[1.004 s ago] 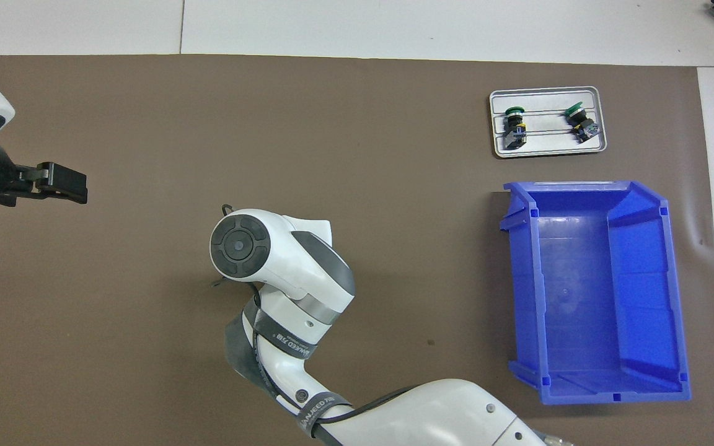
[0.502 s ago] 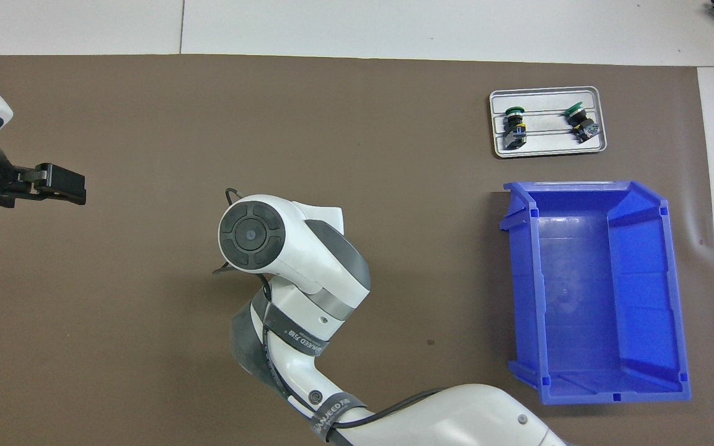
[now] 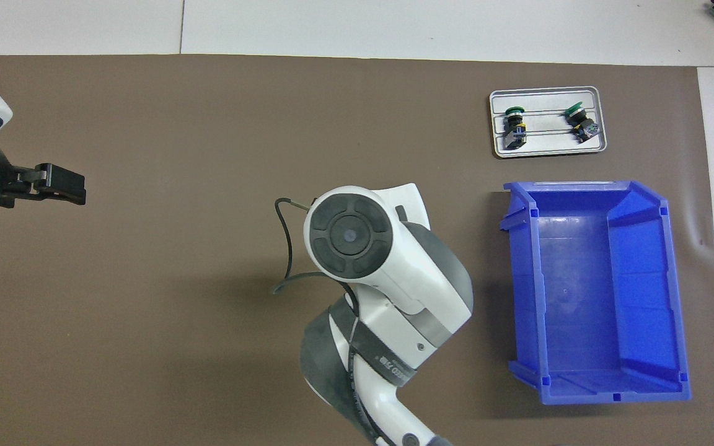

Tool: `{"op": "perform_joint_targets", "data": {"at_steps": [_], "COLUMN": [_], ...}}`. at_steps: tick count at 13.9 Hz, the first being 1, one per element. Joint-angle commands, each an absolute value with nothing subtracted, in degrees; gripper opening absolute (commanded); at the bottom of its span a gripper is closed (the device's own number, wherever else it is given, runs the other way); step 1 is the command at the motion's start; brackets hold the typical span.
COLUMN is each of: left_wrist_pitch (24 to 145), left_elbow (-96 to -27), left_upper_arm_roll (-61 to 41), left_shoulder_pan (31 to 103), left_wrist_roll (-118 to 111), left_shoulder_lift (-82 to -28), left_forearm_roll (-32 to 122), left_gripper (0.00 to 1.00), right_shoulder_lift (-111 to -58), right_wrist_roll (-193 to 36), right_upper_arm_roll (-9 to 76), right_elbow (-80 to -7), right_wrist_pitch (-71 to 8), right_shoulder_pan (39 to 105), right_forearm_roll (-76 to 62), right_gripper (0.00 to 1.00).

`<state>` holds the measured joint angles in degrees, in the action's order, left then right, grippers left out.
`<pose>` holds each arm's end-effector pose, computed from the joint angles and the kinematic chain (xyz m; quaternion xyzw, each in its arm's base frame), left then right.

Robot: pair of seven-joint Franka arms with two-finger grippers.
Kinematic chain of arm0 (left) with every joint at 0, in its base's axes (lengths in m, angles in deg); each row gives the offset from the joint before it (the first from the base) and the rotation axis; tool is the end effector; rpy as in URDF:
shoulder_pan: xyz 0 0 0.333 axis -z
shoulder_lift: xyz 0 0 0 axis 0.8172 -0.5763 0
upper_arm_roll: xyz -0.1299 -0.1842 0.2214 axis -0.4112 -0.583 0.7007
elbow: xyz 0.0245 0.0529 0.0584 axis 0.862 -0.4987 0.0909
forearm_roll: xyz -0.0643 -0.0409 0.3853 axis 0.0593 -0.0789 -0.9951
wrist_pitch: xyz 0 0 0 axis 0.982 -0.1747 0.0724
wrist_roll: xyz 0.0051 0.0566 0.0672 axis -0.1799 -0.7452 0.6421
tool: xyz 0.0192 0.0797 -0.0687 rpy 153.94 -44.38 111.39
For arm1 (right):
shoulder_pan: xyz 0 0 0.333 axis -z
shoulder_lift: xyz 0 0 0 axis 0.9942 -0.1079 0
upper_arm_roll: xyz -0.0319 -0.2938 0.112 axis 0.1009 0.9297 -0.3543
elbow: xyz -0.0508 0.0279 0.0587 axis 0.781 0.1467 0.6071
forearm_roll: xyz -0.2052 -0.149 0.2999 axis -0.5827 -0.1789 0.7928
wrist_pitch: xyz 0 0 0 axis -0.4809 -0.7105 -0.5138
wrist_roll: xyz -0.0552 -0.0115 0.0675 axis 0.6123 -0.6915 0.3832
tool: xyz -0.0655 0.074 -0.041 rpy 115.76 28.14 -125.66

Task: Place and press button with both arms
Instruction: 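Carry the button with the right gripper to the blue bin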

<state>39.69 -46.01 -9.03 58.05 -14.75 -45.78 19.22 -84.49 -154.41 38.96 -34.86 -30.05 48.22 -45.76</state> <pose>0.5581 -0.0471 0.5983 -0.9999 0.0086 0.0021 0.0062 0.5252 0.3853 0.4683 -0.9684 0.2353 -0.0823 0.0058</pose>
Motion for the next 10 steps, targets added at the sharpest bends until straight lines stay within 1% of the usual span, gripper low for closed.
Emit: {"op": "perform_joint_targets", "data": {"at_steps": [1,3,4,6,8,10], "left_wrist_pitch": [40.18,40.18,40.18,40.18,40.18,40.18], "left_elbow": [-48.13,-48.13,-48.13,-48.13,-48.13,-48.13], "left_upper_arm_roll": [-9.25,-9.25,-9.25,-9.25,-9.25,-9.25], "left_shoulder_pan": [57.62,57.62,57.62,57.62,57.62,57.62], "left_wrist_roll": [-14.37,-14.37,-14.37,-14.37,-14.37,-14.37], "left_shoulder_lift": [-43.93,-43.93,-43.93,-43.93,-43.93,-43.93], "left_forearm_roll": [18.35,18.35,18.35,18.35,18.43,18.35], "left_gripper": [1.0,1.0,1.0,1.0,1.0,1.0], "right_shoulder_lift": [-75.86,-70.5,-68.48,-65.92,-63.54,-62.4], "right_wrist_roll": [-143.74,-131.98,-126.34,-115.35,-104.11,-94.86], "right_upper_arm_roll": [38.2,38.2,38.28,38.28,38.28,38.28], "right_elbow": [-44.61,-48.58,-49.38,-49.65,-51.31,-53.07], "right_wrist_pitch": [-30.43,-28.16,-25.88,-22.0,-20.68,-20.76], "right_shoulder_pan": [53.2,58.73,61.28,66.21,71.57,76.23], "right_forearm_roll": [-43.55,-40.14,-38.73,-38.54,-38.54,-38.45], "right_gripper": [0.0,0.0,0.0,0.0,0.0,0.0]}}
